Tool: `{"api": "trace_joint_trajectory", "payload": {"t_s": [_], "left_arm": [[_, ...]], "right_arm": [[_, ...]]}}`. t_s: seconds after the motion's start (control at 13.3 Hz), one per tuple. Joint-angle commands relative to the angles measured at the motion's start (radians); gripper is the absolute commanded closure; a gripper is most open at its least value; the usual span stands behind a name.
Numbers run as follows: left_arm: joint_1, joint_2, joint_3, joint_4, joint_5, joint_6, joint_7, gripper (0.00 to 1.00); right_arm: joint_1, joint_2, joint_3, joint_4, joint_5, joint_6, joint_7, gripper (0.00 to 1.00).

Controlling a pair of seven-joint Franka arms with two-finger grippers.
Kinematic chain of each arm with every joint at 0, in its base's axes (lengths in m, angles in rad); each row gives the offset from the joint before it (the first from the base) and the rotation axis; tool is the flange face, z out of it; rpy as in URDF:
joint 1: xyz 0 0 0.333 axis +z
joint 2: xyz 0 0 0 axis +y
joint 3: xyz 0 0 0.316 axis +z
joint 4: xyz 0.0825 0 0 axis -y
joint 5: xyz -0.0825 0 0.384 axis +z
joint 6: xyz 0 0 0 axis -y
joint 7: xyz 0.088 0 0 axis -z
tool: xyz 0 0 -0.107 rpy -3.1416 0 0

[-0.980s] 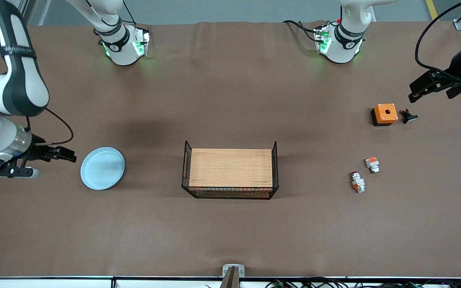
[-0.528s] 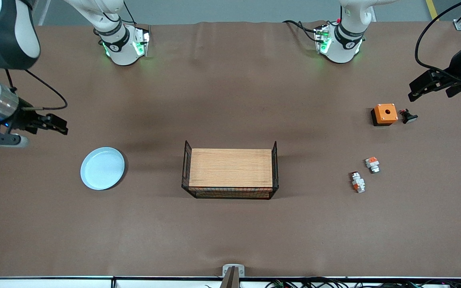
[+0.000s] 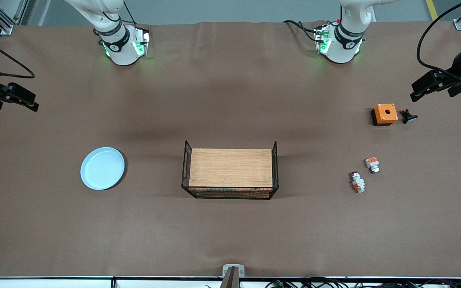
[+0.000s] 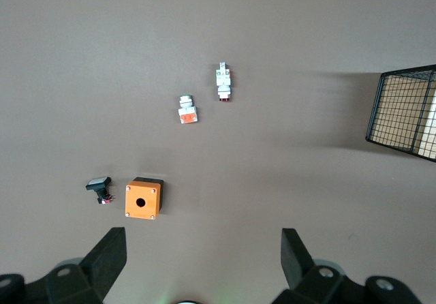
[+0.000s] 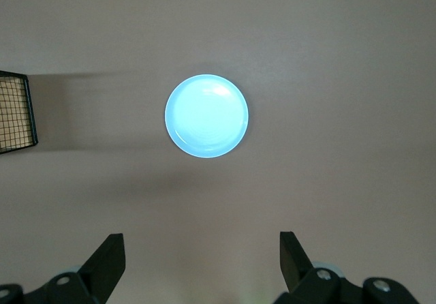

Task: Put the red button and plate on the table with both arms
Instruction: 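Open the right gripper and draw it back from the plate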

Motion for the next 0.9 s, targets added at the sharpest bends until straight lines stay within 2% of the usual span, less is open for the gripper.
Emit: {"api": "trace_joint_trajectory", "payload": {"t_s": [0.0,0.53,0.6,0.83], "left_arm": [[0.020,-0.012,-0.003,0.020,0.013,-0.008,0.004,0.00],[0.022,-0.010,-0.003,0.020,0.016,-0.008,0.004,0.00],[0.022,-0.010,-0.003,0.020,0.016,-0.008,0.004,0.00],[0.022,-0.010,-0.003,0.020,0.016,-0.008,0.004,0.00]], "right_arm": [[-0.004,0.023,0.008,0.038,-0.001,-0.021,0.008,0.00],[0.025,0.035,0.008,0.043,-0.007,-0.011,0.009,0.00],[0.063,0.035,-0.014,0.049,-0.010,-0.011,0.011,0.00],[0.239,0.047,-0.188,0.060,-0.008,-0.011,0.018,0.00]]}}
